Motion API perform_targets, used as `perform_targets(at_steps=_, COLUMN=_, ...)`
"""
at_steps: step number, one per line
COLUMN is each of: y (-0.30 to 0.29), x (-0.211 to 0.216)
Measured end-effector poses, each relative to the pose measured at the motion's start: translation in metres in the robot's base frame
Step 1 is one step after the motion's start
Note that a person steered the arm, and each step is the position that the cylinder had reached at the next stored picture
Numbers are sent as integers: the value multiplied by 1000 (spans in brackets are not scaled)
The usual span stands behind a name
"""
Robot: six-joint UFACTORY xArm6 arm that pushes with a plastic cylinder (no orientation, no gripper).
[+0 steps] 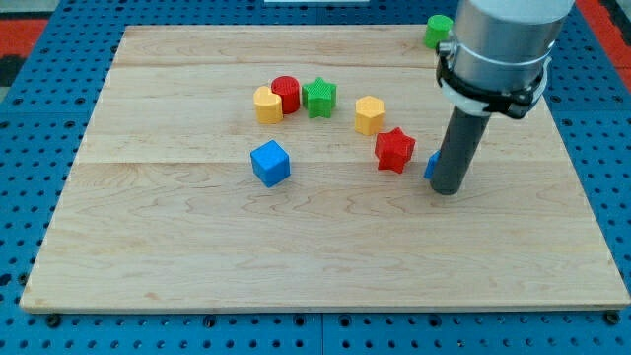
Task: Push the red star into the triangle
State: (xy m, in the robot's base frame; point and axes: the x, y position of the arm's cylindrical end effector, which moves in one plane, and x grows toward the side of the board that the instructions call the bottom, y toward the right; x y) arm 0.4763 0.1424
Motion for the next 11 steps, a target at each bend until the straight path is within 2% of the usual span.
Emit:
perform_targets(at_steps=2, y=14, x=-40)
perform_targets(at_steps=3, y=-1, x=18)
perform_targets(at_steps=4, y=-88, x=15)
perform_targets(at_steps=5, y=-80, x=-25)
perform_targets(at_steps=8, y=32, x=-47)
perform_targets(at_steps=9, y=18, x=-47)
perform_targets(at_steps=10, y=-75, x=-29)
perform_targets(at_steps=11, y=-123, x=-50)
